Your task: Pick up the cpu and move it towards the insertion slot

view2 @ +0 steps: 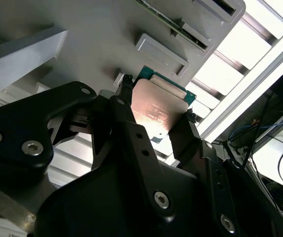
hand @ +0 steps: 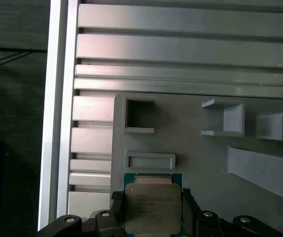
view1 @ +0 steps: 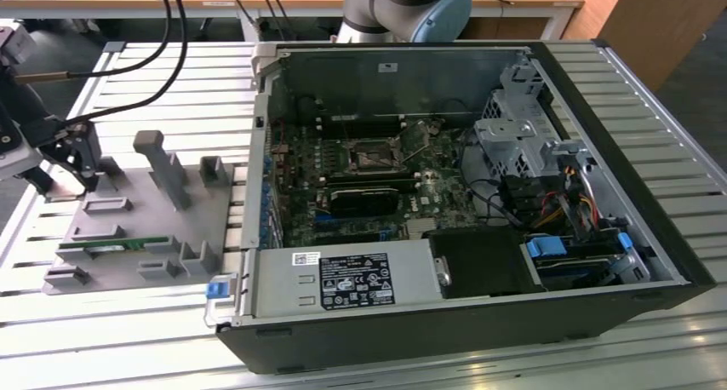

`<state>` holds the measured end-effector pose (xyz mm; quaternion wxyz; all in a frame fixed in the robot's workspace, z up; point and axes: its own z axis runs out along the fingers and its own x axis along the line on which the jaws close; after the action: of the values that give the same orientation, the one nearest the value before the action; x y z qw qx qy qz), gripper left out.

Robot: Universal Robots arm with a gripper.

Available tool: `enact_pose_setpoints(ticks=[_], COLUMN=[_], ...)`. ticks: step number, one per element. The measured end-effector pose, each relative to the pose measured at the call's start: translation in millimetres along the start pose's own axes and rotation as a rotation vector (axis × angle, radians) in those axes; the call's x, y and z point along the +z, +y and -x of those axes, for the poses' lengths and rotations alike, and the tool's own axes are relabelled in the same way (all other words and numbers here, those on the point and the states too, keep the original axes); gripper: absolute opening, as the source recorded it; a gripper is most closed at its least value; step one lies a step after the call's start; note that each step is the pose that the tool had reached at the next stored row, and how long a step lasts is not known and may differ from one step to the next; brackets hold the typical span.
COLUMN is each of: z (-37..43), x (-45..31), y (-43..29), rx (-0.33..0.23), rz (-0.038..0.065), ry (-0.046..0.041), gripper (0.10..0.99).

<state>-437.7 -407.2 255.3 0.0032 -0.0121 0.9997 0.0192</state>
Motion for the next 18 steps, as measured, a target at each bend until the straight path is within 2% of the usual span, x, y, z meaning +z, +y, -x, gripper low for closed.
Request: enact_pose_setpoints(ticks=[18], z=[0.1], x=[-6.6], y=[0.3], rx=[0.000], rz=[0.000], ry=[-0.0001], gripper=[0.545])
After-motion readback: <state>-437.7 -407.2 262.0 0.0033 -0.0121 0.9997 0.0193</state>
